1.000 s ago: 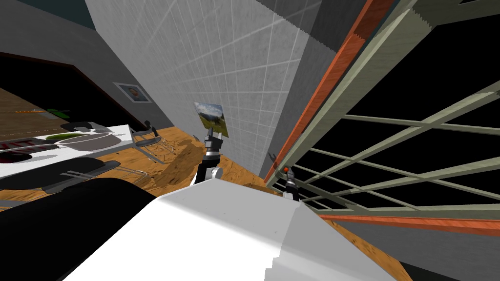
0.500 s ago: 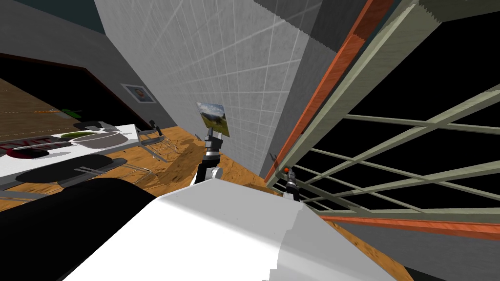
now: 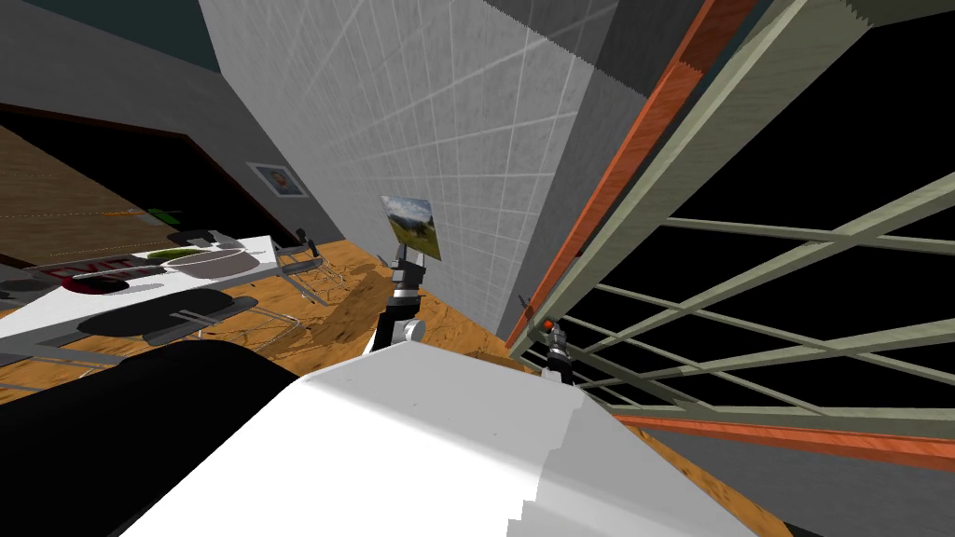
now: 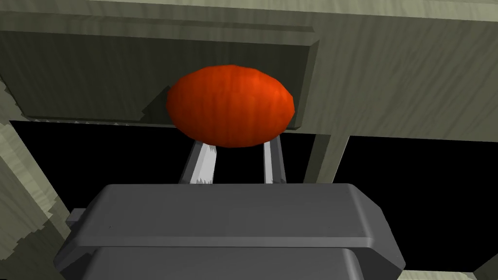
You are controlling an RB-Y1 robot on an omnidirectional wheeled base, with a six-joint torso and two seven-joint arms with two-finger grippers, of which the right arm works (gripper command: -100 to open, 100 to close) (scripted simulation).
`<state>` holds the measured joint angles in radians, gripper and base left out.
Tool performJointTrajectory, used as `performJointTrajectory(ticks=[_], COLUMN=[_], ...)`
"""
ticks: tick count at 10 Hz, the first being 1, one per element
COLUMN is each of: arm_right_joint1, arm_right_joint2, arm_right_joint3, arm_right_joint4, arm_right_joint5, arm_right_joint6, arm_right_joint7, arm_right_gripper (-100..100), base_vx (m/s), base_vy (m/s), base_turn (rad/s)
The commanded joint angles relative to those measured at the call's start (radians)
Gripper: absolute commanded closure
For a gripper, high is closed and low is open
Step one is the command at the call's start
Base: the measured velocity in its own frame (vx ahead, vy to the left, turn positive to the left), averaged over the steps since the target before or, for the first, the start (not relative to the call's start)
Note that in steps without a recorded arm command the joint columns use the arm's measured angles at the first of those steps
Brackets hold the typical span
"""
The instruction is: Pull the door open
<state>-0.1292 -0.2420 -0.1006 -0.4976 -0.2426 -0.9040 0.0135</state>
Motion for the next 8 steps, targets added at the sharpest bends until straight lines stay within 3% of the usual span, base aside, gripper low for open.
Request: performJointTrajectory(ticks=[1, 3, 5, 8], arm_right_joint1=[0.007, 0.007, 0.013, 0.015], arm_right_joint2=[0.017, 0.017, 0.012, 0.010], arm_right_joint3=[0.023, 0.023, 0.033, 0.038], arm_right_joint4=[-0.025, -0.025, -0.030, -0.032], arm_right_joint5=[-0.010, -0.010, -0.034, -0.046], arm_right_joint6=[0.009, 0.009, 0.008, 0.008], arm_right_joint7=[-0.050, -0.065, -0.135, -0.189], arm_right_gripper=[100, 100, 100, 100], base_vx=[-0.042, -0.027, -0.033, -0.037], base_vy=[-0.012, -0.010, -0.004, -0.014], base_turn=[0.085, 0.031, 0.056, 0.048])
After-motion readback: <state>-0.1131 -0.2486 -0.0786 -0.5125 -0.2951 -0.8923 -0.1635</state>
